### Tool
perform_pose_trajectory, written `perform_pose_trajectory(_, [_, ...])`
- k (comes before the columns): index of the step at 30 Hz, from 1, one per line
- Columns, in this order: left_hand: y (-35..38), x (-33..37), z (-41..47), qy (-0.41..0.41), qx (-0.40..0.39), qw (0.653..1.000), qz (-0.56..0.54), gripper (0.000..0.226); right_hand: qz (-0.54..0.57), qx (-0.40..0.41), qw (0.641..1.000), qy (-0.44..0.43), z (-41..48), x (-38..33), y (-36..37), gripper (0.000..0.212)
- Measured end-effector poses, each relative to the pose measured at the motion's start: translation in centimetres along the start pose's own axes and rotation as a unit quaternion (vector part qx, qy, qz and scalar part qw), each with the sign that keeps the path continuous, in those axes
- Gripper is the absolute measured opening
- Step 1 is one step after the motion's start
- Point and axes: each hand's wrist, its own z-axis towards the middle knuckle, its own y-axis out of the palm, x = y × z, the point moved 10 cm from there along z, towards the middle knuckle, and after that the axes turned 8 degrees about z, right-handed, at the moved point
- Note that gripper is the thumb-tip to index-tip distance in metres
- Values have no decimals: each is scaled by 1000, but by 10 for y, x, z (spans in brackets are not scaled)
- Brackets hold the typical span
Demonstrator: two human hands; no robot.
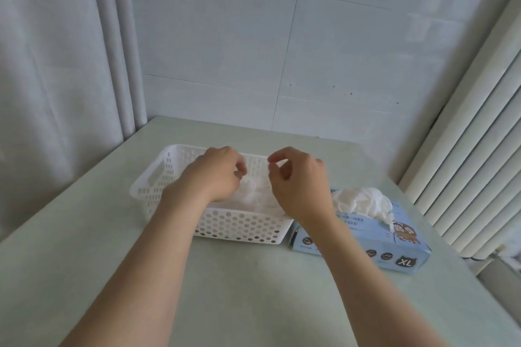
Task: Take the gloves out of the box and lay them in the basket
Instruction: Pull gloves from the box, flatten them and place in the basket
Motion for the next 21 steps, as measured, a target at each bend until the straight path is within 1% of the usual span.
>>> perform_pose_trajectory(2, [0, 26, -2, 33, 24, 999, -17, 25, 24, 68, 997, -24, -13, 9, -22, 19])
perform_pose_trajectory(4, [-1, 54, -8, 72, 46, 996, -28, 30, 26, 136, 987, -88, -25, 4, -47, 23])
perform_pose_trajectory(6, [1, 83, -14, 113, 45, 991, -52, 31, 26, 175, 975, -134, -34, 2, -67, 25])
perform_pose_trajectory(8, [8, 107, -22, 143, 21, 987, -68, 29, 19, 192, 971, -142, -41, 11, -85, 28])
perform_pose_trajectory(10, [18, 125, -27, 161, 8, 986, -41, 31, -30, 209, 970, -117, -50, 28, -101, 30])
perform_pose_trajectory(12, [30, 136, -30, 167, 6, 986, 5, 38, -112, 228, 963, -89, -60, 45, -114, 26])
perform_pose_trajectory(13, [35, 140, -32, 168, 7, 985, 20, 38, -146, 228, 960, -71, -63, 54, -117, 22])
perform_pose_trajectory(15, [42, 147, -35, 171, 22, 984, 45, 32, -179, 202, 963, -21, -64, 74, -121, 18])
perform_pose_trajectory(18, [43, 154, -38, 192, 80, 972, 108, 23, -164, 143, 975, 43, -61, 95, -113, 19])
perform_pose_trajectory(20, [48, 159, -39, 205, 87, 966, 131, 22, -135, 140, 979, 58, -60, 100, -112, 11])
perform_pose_trajectory(21, [52, 162, -39, 211, 82, 964, 140, 25, -118, 145, 981, 58, -60, 101, -114, 5])
